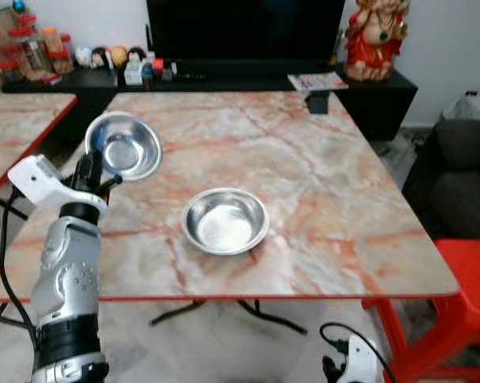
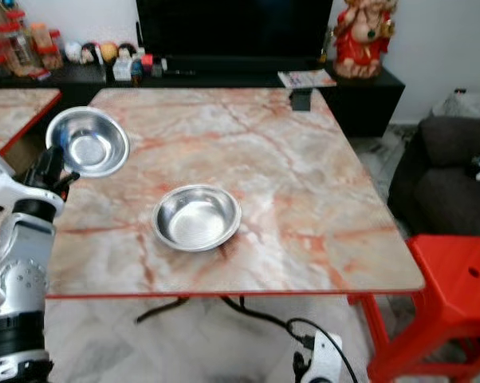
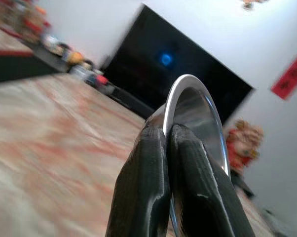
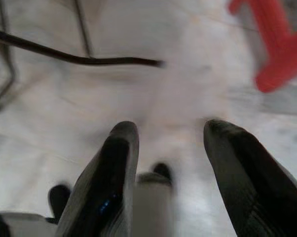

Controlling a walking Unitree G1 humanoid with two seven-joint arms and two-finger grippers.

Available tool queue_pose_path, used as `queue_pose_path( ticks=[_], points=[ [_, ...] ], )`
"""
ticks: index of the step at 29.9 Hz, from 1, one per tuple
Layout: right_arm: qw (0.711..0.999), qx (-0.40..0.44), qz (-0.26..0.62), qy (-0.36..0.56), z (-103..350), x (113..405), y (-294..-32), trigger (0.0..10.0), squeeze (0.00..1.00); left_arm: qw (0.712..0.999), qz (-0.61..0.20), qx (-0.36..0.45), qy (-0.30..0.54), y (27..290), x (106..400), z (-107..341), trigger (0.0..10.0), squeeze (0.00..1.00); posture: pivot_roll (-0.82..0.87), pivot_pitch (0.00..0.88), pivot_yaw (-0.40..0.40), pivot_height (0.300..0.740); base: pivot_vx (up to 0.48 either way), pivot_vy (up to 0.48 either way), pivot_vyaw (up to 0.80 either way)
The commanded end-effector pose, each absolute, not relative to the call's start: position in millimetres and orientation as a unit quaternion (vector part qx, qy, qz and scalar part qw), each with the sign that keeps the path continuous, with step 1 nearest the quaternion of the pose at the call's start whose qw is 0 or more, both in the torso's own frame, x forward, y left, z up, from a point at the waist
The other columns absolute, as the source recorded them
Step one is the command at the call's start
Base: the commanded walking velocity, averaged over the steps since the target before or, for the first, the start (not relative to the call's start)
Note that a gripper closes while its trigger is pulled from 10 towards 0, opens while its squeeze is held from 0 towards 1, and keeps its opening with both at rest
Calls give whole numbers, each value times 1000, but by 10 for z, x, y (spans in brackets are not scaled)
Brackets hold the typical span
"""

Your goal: Setting the table

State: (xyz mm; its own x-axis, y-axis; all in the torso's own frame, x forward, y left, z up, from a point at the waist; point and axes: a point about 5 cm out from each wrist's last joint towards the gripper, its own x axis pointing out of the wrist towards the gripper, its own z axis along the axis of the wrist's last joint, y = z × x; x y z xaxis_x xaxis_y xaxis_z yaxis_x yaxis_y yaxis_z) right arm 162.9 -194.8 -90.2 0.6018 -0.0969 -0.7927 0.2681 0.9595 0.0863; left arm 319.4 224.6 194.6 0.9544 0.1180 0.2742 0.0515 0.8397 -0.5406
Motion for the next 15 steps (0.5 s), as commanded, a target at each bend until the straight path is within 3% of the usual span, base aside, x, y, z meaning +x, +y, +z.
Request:
queue_pose_path(
  ticks=[1,5,15],
  points=[
    [892,102,-105,428,-884,1672,-1943,10000,0,947,20,-277,-159,2284,3195,2006,10000,0,27,0,-4,728,0,-409,0],
    [892,101,-105,428,-882,1672,-1957,10000,0,949,25,-276,-149,2276,3211,1971,10000,0,21,0,-5,728,0,-376,0],
    [892,95,-103,429,-878,1669,-1993,10000,0,957,-7,-274,-93,2165,3250,1829,10000,0,19,0,-16,728,0,0,0]
  ],
)
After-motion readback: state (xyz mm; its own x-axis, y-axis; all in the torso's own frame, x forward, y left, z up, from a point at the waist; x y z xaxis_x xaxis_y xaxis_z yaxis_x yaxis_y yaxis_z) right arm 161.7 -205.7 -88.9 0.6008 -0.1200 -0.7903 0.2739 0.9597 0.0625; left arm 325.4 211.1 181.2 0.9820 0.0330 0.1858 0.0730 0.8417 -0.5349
